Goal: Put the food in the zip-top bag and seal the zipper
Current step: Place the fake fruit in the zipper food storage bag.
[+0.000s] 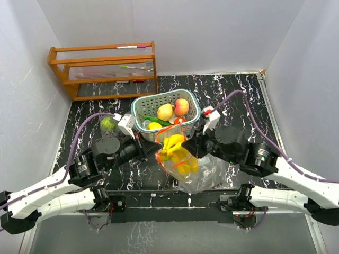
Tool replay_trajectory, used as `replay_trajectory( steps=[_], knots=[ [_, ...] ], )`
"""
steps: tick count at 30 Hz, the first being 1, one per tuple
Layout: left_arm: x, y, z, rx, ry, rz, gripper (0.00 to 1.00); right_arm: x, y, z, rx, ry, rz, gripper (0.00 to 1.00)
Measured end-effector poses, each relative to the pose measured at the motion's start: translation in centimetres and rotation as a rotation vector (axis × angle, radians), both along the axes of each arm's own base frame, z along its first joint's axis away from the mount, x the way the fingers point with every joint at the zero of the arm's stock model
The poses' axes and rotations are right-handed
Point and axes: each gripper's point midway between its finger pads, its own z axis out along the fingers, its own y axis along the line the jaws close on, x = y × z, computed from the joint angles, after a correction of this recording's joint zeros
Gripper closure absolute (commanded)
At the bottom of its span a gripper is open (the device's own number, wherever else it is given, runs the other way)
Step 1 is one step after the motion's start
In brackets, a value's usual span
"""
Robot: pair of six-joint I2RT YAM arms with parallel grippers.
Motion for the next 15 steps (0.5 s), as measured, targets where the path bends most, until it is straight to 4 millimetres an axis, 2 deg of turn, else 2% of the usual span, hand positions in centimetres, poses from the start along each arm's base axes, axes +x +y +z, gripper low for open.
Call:
replay_trajectory(
  steps=[4, 7, 8, 10, 12, 15],
  knots=[
    [-0.6, -1.1, 3.2, -0.039, -0.085, -0.086, 1.0, 2.1, 0.3, -2.5, -0.141, 0.047, -0.102, 0.92],
    [-1.1, -0.1, 5.1, -0.078, -0.146, -0.095, 1.0, 2.5, -0.2, -5.8, -0.269, 0.095, -0.137, 0.92],
    [-1.3, 0.4, 5.6, -0.076, -0.162, -0.094, 1.0, 2.3, -0.4, -6.2, -0.289, 0.107, -0.134, 0.92],
    [-1.4, 1.2, 6.8, -0.077, -0.191, -0.088, 1.0, 2.0, -0.5, -5.7, -0.268, 0.105, -0.12, 0.92],
    [-1.4, 1.6, 7.6, -0.082, -0.206, -0.081, 1.0, 1.7, -0.7, -4.1, -0.207, 0.084, -0.119, 0.92],
    [-1.3, 1.8, 6.5, -0.031, -0.184, -0.076, 1.0, 1.8, -1.1, -3.5, -0.181, 0.079, -0.139, 0.92]
  ],
)
